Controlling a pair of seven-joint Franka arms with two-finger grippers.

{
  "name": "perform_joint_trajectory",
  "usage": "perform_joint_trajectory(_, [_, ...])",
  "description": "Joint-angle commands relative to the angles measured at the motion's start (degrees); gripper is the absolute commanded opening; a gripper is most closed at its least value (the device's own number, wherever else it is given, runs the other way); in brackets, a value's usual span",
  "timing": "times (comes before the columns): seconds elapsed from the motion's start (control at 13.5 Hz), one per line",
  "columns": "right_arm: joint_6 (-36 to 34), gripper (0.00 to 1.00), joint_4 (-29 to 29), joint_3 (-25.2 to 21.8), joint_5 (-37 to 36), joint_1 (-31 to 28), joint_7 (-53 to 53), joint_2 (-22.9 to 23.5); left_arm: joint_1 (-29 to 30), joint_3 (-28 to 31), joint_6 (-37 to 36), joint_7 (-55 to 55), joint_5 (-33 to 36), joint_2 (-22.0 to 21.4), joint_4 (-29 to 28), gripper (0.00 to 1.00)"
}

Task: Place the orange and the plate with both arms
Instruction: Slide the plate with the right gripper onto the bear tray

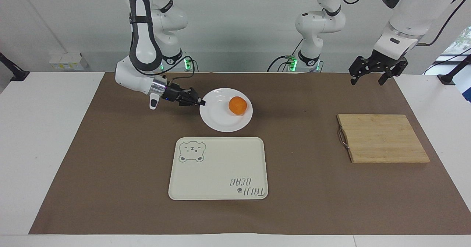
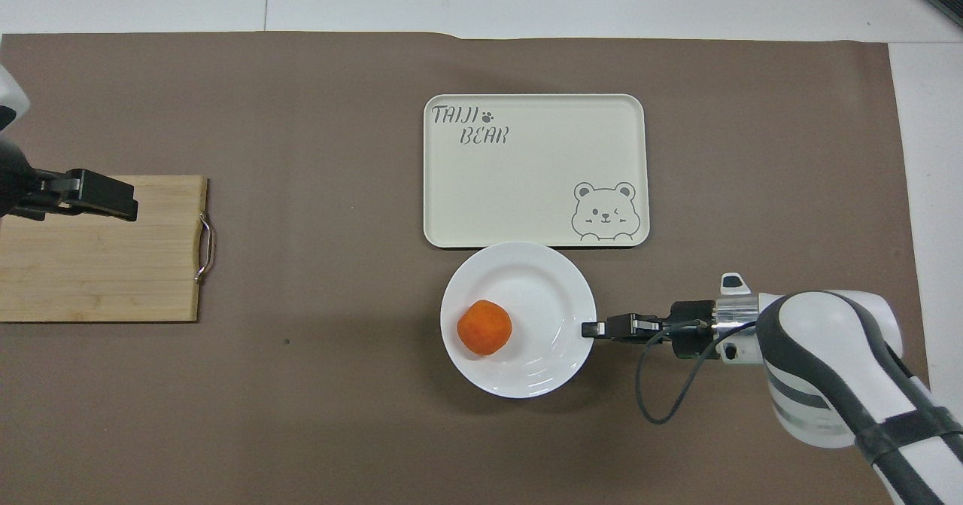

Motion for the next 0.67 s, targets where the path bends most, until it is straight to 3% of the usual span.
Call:
perform_joint_trajectory(0.0, [-2.1, 0.0, 7.0, 0.2, 1.8, -1.3, -1.6, 4.8, 1.3, -0.6, -0.5, 0.7, -0.8, 0.1, 0.7, 1.0])
perform_joint_trajectory(0.3, [-3.5, 0.0, 18.6, 0.1, 0.8, -3.6, 3.8, 11.5, 1.3, -0.6, -0.6, 0.7, -0.8, 0.1, 0.7, 1.0])
perform_joint_trajectory(0.59, [-3.3, 0.0, 33.0, 0.2, 0.9, -3.9, 9.5, 21.9, 1.3, -0.6, -0.5, 0.7, -0.8, 0.1, 0.6, 1.0])
